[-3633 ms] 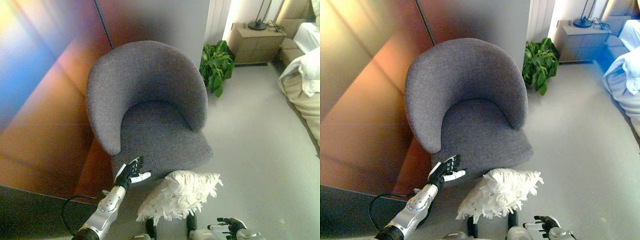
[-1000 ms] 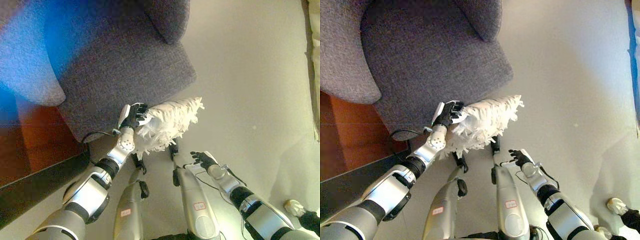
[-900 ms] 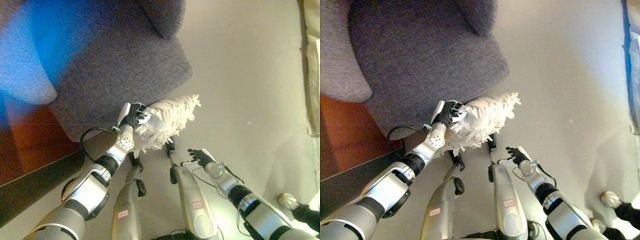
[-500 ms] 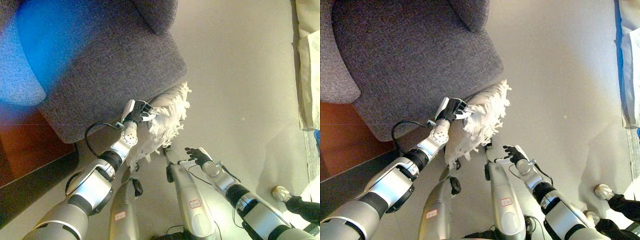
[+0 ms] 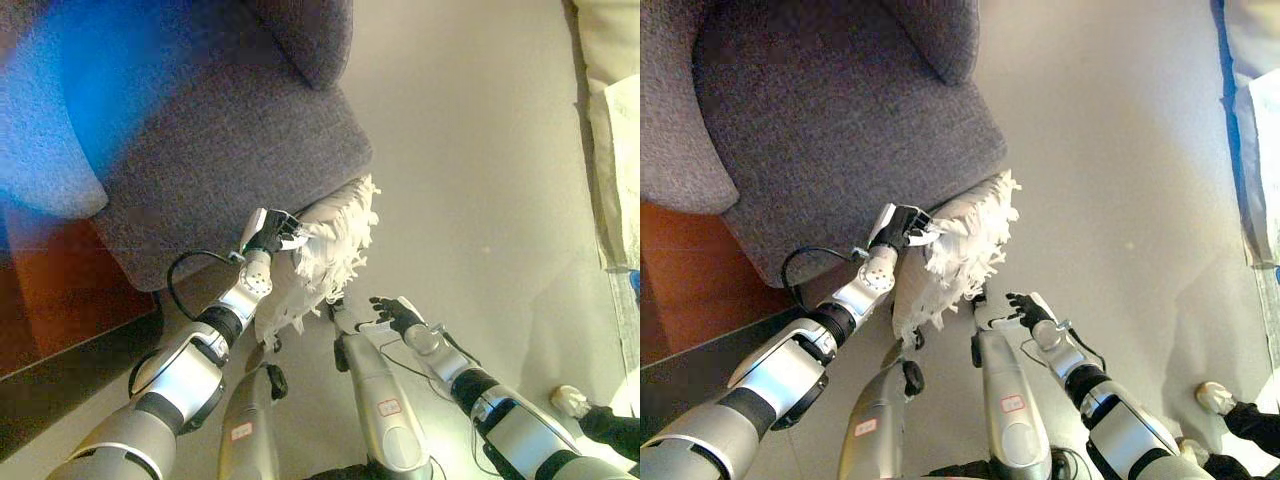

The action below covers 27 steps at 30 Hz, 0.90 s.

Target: Pick up the pillow and put it on the sofa.

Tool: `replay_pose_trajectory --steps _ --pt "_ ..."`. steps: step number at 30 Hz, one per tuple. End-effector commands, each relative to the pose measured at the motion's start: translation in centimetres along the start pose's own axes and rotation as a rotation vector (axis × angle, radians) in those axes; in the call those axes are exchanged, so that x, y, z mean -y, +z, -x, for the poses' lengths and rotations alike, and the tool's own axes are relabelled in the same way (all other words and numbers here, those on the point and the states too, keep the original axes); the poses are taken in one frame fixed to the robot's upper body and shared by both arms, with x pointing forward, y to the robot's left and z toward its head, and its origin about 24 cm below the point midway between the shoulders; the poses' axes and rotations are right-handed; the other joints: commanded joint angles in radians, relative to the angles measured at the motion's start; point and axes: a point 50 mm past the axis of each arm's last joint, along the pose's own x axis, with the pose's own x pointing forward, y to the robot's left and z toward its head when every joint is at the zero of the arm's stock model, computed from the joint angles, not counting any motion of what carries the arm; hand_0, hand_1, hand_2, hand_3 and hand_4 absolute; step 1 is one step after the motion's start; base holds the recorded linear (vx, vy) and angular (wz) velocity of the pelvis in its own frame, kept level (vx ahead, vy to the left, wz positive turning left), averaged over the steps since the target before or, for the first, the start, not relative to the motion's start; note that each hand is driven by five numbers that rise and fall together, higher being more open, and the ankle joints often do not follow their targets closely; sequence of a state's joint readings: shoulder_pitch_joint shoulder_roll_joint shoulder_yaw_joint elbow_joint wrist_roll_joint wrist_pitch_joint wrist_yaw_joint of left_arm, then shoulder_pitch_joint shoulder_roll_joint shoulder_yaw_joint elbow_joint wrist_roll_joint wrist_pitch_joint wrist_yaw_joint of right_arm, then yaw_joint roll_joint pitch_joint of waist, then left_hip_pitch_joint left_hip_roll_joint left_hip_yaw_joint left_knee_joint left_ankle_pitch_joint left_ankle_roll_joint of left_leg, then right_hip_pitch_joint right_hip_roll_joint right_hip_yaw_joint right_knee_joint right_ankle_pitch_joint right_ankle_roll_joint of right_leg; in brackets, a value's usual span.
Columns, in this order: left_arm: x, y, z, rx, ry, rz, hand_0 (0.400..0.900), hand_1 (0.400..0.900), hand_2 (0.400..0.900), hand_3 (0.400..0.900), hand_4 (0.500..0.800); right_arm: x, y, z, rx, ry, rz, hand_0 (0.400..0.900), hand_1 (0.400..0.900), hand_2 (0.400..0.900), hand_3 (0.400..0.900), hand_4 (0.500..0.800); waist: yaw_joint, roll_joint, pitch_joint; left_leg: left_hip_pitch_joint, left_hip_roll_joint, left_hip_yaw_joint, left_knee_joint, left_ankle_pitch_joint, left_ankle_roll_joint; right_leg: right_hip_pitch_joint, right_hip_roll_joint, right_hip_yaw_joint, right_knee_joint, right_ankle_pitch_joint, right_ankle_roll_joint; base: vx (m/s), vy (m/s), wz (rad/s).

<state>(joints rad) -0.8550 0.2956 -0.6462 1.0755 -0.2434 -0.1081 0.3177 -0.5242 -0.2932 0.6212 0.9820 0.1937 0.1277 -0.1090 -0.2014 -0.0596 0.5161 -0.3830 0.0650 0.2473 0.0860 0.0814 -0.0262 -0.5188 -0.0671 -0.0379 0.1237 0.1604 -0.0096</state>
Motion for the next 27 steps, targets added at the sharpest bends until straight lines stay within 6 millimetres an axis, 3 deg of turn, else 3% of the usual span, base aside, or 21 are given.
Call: replay_pose_trajectory --steps 1,5,9,11,12,16,21,27 --pt "-0.6 4.0 -0.5 0.17 0.022 0.133 0.4 0.4 0.4 0.4 0.5 0.4 -2.9 0.4 -0.083 0.011 -0.027 0.9 0.9 0.9 0.9 0.8 0.033 0.023 0.004 -0.007 0.035 -0.051 0.079 -0.072 -0.058 0.021 -0.045 0.007 0.044 -0.09 0.116 0.05 0.05 0.05" --pt "0.4 3.2 0.2 0.166 -0.035 0.154 0.4 0.4 0.4 0.4 0.5 0.2 -6.3 1.0 -0.186 0.036 -0.035 0.9 0.9 0.9 0.9 0.8 0.047 0.04 0.0 0.12 0.024 -0.068 0.052 -0.082 -0.052 0.156 -0.05 -0.004 0.025 -0.108 0.113 0.07 0.048 0.11" --pt "1.8 2.2 1.2 0.148 -0.102 0.179 0.4 0.4 0.4 0.4 0.5 -0.5 -9.5 2.1 -0.27 0.054 -0.07 0.9 0.9 0.9 0.9 0.8 0.056 0.055 -0.065 0.19 0.013 -0.076 0.024 -0.088 -0.046 0.239 -0.056 -0.016 -0.001 -0.117 0.114 0.09 0.042 0.11" --pt "1.8 2.2 1.2 0.148 -0.102 0.179 0.4 0.4 0.4 0.4 0.5 -0.5 -9.5 2.1 -0.27 0.054 -0.07 0.9 0.9 0.9 0.9 0.8 0.056 0.055 -0.065 0.19 0.013 -0.076 0.024 -0.088 -0.046 0.239 -0.056 -0.016 -0.001 -0.117 0.114 0.08 0.028 0.06" --pt "2.9 1.6 1.9 0.141 -0.157 0.176 0.4 0.4 0.4 0.4 0.5 -1.0 -11.5 2.9 -0.325 0.07 -0.084 0.9 0.9 0.9 0.9 0.8 0.061 0.061 -0.112 0.24 0.007 -0.076 0.004 -0.093 -0.042 0.299 -0.056 -0.021 -0.025 -0.124 0.115 0.17 0.06 0.11" --pt "3.4 1.2 2.7 0.128 -0.21 0.197 0.4 0.4 0.4 0.4 0.5 -1.7 -13.8 4.1 -0.392 0.103 -0.079 0.9 0.9 0.9 0.9 0.8 0.067 0.066 -0.17 0.299 0.005 -0.075 -0.02 -0.099 -0.042 0.37 -0.054 -0.028 -0.059 -0.131 0.116 0.16 0.047 0.06" --pt "3.0 1.9 3.0 0.139 -0.249 0.258 0.4 0.4 0.4 0.4 0.5 -2.5 -15.5 5.1 -0.446 0.14 -0.067 0.9 0.9 0.9 0.9 0.8 0.077 0.075 -0.237 0.353 -0.001 -0.082 -0.043 -0.105 -0.036 0.429 -0.05 -0.034 -0.075 -0.143 0.116 0.11 0.047 0.03" --pt "0.8 4.0 2.9 0.193 -0.233 0.337 0.4 0.4 0.4 0.4 0.5 -3.5 -17.2 6.3 -0.506 0.185 -0.056 0.9 0.9 0.9 0.9 0.8 0.095 0.084 -0.316 0.406 -0.007 -0.097 -0.05 -0.119 -0.027 0.494 -0.051 -0.045 -0.079 -0.166 0.113 0.13 0.028 0.04"
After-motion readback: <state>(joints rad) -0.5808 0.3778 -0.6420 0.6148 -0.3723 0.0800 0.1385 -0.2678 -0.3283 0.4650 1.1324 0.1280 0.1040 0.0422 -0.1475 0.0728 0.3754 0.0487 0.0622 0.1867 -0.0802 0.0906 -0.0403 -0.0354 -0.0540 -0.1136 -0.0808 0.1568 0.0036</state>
